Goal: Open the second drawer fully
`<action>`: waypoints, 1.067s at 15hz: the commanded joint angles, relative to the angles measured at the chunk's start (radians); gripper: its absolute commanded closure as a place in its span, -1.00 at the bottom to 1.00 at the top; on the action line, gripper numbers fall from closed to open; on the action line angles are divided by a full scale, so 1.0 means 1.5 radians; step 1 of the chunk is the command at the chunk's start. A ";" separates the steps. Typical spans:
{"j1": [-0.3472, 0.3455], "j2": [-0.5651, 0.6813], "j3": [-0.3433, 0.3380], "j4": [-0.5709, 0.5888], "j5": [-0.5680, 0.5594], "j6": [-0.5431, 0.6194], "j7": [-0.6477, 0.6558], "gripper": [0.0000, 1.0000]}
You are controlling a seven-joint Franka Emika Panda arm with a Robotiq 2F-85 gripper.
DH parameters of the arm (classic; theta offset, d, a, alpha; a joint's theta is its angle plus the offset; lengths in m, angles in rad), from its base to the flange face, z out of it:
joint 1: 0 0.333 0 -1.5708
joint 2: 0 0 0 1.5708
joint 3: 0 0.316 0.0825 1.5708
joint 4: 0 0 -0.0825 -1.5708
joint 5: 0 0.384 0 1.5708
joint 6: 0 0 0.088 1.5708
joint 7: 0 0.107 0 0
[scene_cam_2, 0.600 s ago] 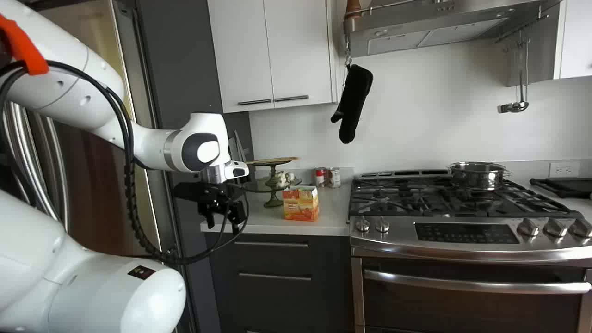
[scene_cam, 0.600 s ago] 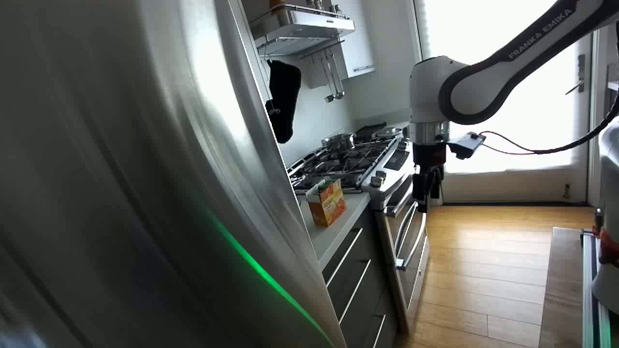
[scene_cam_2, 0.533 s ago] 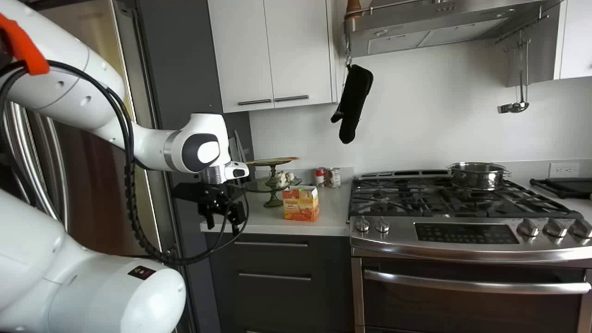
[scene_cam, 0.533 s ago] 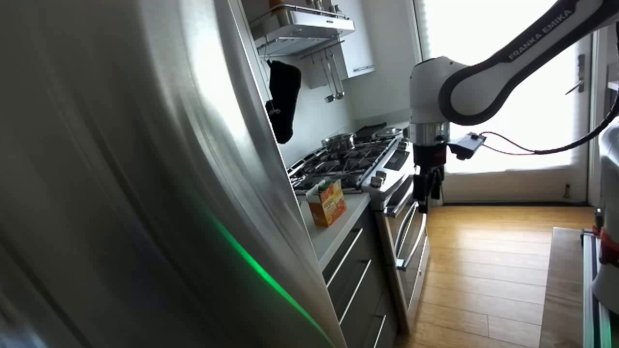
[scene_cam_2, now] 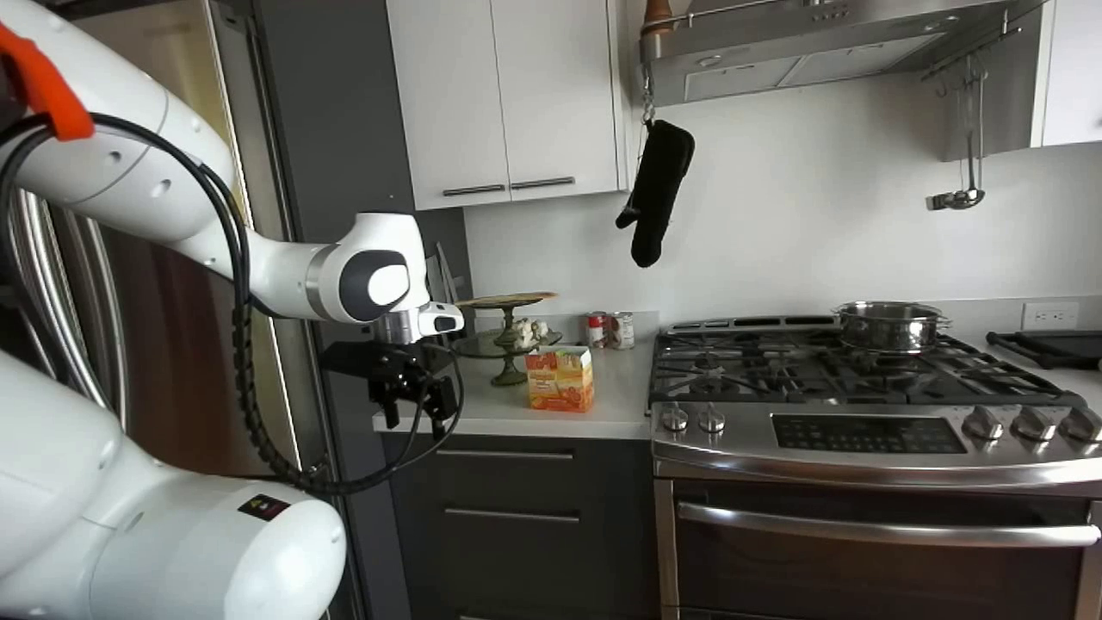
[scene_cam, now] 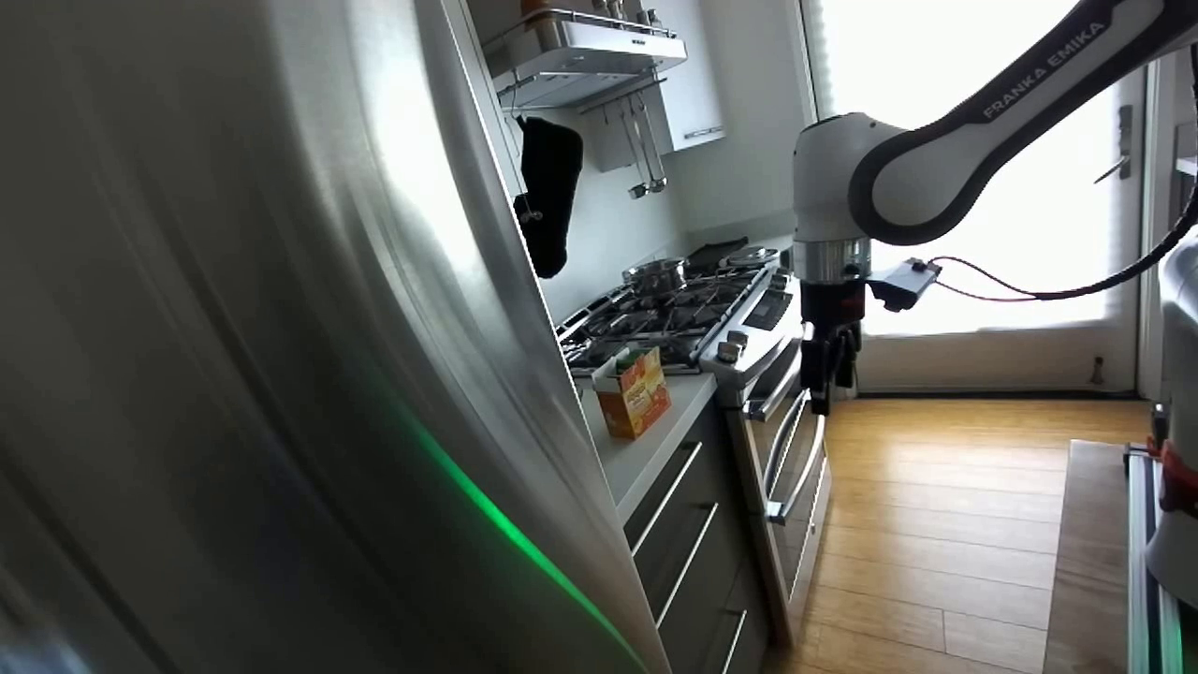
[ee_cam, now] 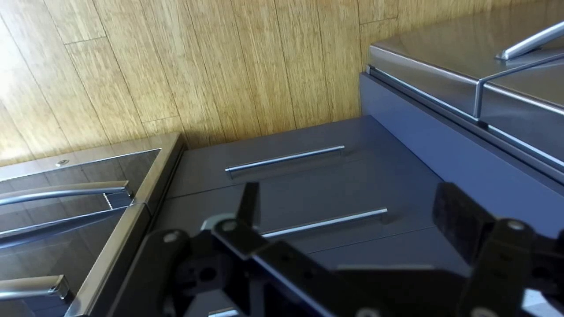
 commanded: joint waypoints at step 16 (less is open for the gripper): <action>-0.052 0.526 0.045 0.096 -0.025 0.456 0.610 -1.00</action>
